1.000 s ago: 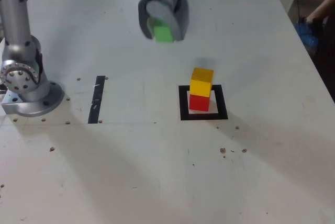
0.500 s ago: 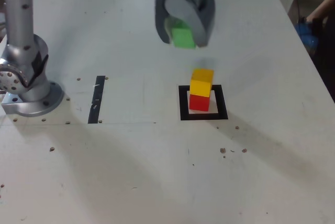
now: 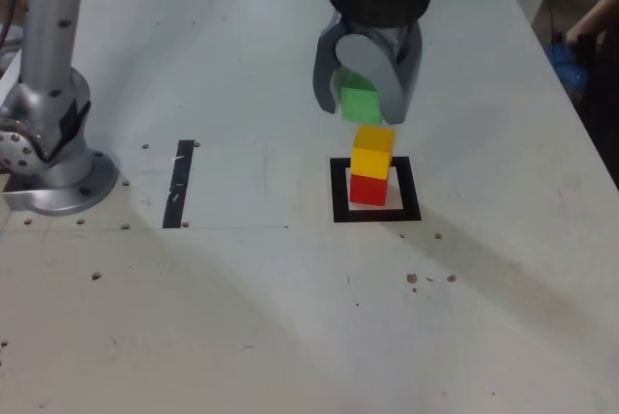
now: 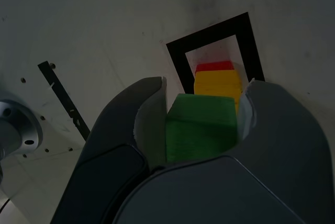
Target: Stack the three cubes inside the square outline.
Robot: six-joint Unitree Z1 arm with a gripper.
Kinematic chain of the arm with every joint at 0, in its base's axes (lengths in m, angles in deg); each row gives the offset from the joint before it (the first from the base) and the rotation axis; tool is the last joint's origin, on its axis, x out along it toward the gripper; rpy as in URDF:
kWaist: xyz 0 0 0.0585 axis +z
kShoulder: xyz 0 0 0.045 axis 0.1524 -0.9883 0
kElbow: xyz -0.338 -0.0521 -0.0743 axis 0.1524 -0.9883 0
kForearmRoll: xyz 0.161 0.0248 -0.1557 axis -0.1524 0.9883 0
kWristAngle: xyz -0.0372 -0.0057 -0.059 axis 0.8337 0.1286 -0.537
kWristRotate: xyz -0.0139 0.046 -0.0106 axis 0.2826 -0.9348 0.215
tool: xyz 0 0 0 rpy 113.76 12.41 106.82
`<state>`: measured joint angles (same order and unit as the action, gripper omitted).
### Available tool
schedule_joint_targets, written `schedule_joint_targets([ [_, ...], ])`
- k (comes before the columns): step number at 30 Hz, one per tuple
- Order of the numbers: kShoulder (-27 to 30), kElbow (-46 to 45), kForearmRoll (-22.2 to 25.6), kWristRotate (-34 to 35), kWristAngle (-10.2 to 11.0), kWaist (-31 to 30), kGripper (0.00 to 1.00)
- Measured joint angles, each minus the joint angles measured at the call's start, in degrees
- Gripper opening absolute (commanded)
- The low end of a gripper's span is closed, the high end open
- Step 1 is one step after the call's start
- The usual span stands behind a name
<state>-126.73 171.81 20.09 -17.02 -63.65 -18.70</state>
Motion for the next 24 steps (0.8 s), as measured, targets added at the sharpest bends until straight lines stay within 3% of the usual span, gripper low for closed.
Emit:
schedule_joint_targets([
  [6,-1.6,-0.3,0.0,0.3,-0.8,0.0,0.13],
  [24,-2.4,-0.2,-1.7,1.0,-0.8,-1.0,0.15],
])
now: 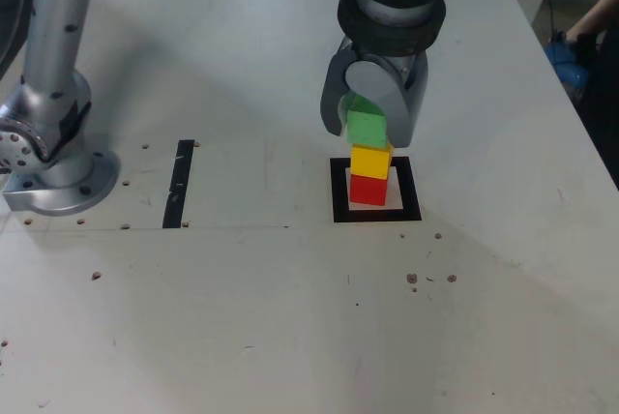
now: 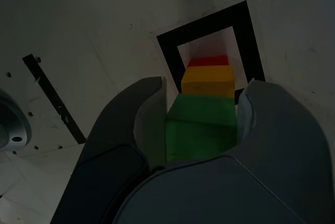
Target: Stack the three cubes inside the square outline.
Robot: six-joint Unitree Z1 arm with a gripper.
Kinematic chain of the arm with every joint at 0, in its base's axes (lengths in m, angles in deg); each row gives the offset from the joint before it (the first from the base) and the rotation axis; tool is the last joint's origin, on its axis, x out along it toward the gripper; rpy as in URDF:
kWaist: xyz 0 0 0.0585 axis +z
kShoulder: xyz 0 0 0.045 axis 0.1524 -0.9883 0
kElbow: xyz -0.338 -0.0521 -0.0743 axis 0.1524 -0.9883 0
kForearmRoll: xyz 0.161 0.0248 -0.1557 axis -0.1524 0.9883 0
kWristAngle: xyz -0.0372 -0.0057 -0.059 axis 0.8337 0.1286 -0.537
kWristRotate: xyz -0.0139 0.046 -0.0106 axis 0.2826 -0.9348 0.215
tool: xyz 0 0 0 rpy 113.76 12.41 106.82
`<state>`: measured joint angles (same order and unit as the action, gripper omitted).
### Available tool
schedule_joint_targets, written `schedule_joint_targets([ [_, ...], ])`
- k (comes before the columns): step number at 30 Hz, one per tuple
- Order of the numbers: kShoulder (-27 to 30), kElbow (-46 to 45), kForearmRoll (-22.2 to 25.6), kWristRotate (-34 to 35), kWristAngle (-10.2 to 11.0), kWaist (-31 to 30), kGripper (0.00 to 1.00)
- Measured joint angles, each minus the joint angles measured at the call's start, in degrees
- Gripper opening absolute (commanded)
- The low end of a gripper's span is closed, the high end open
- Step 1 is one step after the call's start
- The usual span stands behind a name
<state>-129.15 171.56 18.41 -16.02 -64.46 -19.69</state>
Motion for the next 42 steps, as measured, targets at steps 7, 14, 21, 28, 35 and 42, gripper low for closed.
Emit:
schedule_joint_targets([
  [7,-0.1,-0.8,-0.7,0.0,0.0,0.0,0.23],
  [14,-0.2,-1.1,-0.9,0.0,-0.1,0.0,0.37],
  [21,-0.2,-1.1,-0.9,0.0,-0.1,0.0,0.71],
  [28,-0.2,-1.1,-1.0,0.0,0.0,0.0,0.9],
  [35,2.1,-1.7,-0.5,0.1,0.8,0.0,0.96],
  [42,10.8,-6.4,2.2,0.1,3.7,0.7,0.98],
])
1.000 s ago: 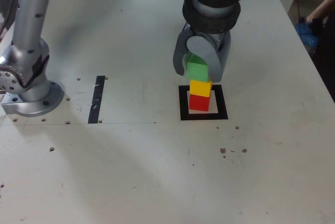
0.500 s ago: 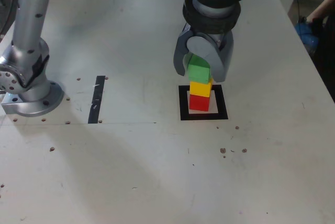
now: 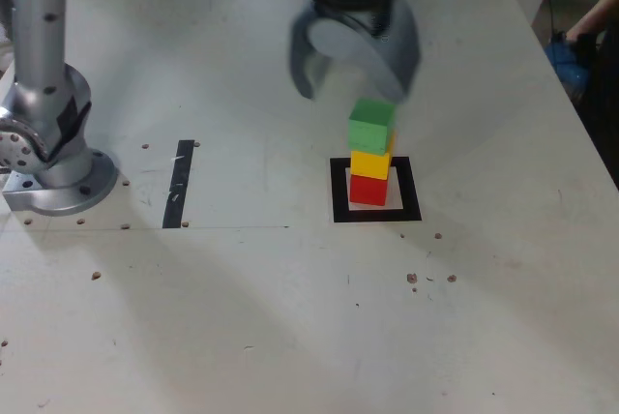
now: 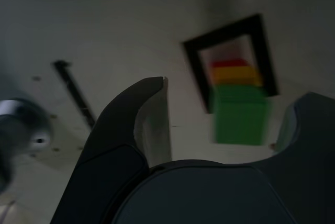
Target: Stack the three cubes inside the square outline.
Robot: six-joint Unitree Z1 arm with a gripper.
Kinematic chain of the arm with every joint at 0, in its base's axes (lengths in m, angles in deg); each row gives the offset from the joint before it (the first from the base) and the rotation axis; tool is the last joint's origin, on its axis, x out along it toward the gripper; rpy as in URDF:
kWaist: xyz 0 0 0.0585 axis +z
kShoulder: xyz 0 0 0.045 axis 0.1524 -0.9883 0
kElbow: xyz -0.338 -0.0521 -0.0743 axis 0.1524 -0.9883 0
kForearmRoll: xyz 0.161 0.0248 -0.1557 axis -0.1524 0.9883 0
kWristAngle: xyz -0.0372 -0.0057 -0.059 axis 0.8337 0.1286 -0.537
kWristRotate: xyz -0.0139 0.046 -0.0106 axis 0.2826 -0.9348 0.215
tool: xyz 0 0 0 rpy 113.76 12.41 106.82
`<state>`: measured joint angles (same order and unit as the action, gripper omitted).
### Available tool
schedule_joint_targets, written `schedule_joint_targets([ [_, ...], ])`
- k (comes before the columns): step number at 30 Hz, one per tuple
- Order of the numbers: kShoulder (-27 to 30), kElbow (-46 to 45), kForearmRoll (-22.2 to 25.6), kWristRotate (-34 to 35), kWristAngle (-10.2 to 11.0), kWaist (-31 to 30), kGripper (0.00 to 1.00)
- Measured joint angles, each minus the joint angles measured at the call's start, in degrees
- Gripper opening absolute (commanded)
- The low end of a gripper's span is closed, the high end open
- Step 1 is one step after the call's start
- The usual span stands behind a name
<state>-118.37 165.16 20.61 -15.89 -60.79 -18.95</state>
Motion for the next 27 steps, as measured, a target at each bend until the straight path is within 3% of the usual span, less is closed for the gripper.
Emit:
schedule_joint_targets([
  [4,6.2,-7.2,-0.2,-1.0,0.8,3.7,0.98],
  [9,12.6,-17.0,-4.7,-1.6,0.0,8.1,0.98],
  [15,12.9,-29.3,-16.1,-1.5,-4.2,9.6,0.98],
  [19,17.0,-37.4,-23.3,-0.2,-8.8,9.4,0.98],
  [23,18.6,-45.3,-26.1,2.6,-11.7,6.9,0.98],
  [27,18.6,-50.4,-27.7,5.2,-12.8,4.1,0.98],
])
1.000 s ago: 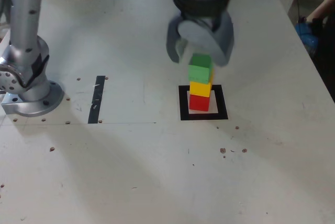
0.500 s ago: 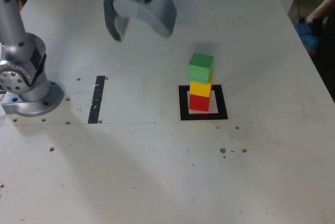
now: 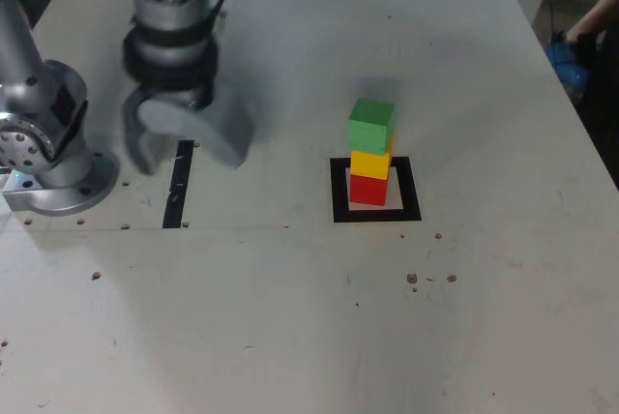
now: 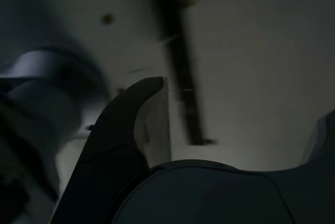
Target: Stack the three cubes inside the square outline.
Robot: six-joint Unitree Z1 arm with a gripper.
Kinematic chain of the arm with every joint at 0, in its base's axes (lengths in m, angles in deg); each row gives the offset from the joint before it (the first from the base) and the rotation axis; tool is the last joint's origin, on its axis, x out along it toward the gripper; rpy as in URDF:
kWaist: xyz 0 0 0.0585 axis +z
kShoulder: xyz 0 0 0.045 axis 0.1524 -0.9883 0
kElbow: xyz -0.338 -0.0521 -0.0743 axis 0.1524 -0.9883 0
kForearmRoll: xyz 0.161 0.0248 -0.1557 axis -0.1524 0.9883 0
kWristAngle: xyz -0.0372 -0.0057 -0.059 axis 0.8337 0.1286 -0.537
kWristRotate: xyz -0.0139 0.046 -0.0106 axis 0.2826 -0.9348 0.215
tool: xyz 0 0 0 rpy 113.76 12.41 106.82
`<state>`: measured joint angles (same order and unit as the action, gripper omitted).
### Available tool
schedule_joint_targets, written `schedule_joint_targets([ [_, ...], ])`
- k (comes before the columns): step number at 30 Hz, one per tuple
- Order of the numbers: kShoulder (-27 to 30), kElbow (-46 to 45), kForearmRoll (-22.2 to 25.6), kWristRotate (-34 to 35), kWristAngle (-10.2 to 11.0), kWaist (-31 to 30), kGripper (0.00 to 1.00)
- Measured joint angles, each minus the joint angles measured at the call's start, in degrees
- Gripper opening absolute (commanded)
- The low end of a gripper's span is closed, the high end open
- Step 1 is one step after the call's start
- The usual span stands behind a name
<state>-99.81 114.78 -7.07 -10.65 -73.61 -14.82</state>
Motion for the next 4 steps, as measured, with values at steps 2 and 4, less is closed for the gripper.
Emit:
schedule_joint_targets([
  [2,-0.5,0.4,-0.8,0.3,-0.1,-0.3,0.98],
  [4,-1.0,0.2,-1.1,0.3,-0.1,-0.3,0.98],
])
